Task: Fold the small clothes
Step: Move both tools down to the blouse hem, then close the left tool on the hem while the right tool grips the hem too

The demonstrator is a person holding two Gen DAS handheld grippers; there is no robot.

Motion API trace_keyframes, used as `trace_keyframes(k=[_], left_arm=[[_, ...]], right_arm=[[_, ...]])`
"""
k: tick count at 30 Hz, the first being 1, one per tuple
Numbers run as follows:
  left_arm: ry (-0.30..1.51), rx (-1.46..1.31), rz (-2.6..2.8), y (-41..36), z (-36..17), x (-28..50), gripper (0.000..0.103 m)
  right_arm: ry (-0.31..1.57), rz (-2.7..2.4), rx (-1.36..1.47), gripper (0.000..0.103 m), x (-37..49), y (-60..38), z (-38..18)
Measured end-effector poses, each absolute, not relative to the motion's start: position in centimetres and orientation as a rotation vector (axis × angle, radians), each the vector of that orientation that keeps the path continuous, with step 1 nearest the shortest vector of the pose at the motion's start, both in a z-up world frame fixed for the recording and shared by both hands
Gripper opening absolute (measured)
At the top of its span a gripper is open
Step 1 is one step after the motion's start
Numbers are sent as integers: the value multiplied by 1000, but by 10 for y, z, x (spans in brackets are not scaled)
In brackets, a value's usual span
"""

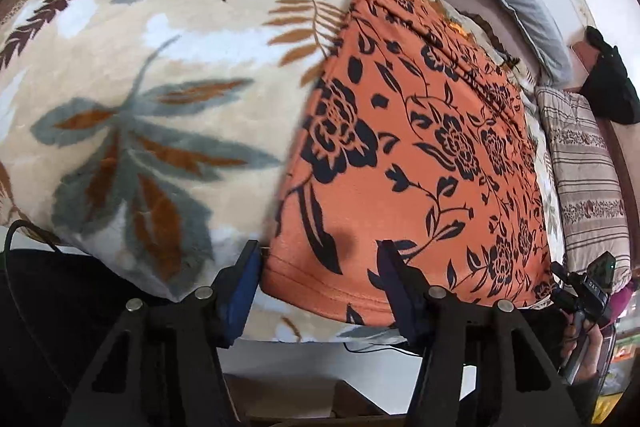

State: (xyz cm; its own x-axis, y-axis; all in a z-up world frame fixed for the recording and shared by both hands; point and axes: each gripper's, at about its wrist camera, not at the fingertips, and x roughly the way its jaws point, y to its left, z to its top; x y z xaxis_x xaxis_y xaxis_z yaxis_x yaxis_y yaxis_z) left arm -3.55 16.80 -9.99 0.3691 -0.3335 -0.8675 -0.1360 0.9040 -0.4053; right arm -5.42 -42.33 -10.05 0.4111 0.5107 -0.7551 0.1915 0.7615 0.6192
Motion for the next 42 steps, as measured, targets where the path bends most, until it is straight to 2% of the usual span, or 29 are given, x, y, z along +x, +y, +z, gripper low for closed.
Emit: trace_keyframes(k=[7, 12, 13, 14, 15, 16, 19, 25, 27, 29, 30, 31, 32, 33, 36, 37, 38, 39, 40, 42], left_arm=[[1198, -452, -94, 169, -101, -37, 66], [1207, -411, -87, 168, -104, -38, 66], [1206, -396, -86, 166, -103, -38, 48], [1203, -379, -81, 165, -102, -37, 18], [1201, -365, -79, 165, -100, -36, 14], [1195, -376, -87, 165, -99, -35, 10], [1127, -416, -120, 172, -82, -39, 8], [1066, -400, -143, 171, -62, -31, 9], [1121, -379, -126, 166, -74, -27, 9], [1172, -350, -108, 160, -86, -26, 21], [1180, -336, -94, 159, -89, -27, 27], [1178, -331, -85, 158, -89, -28, 43], [1171, -334, -84, 158, -89, -28, 55], [1163, -337, -89, 157, -89, -28, 56], [1158, -316, -100, 155, -90, -26, 56], [1161, -314, -102, 155, -91, -26, 41], [1169, -318, -107, 156, -92, -25, 4], [1182, -321, -108, 156, -94, -23, 7], [1177, -323, -104, 156, -93, -21, 7], [1167, -305, -94, 156, -88, -22, 7]], right_arm=[[1157, 224, 730, 60, -54, -425, -102], [1159, 231, 713, 61, -54, -422, -101], [1160, 234, 707, 59, -53, -421, -101], [1164, 232, 698, 57, -53, -420, -101], [1173, 226, 681, 44, -53, -418, -101], [1182, 213, 671, 23, -53, -418, -101], [1183, 185, 642, 12, -53, -418, -99], [1115, 183, 707, 11, -59, -432, -85], [1171, 155, 712, 15, -56, -434, -95], [1215, 147, 686, 17, -53, -430, -100], [1233, 134, 659, 28, -52, -426, -101], [1240, 125, 647, 51, -51, -425, -101], [1248, 109, 634, 68, -50, -424, -101], [1247, 108, 626, 80, -49, -422, -100], [1258, 112, 582, 79, -45, -417, -102], [1255, 115, 590, 74, -45, -417, -103], [1252, 116, 590, 61, -45, -419, -102], [1256, 113, 590, 12, -45, -421, -103], [1259, 123, 614, 6, -46, -425, -104], [1251, 135, 628, 6, -47, -427, -103]])
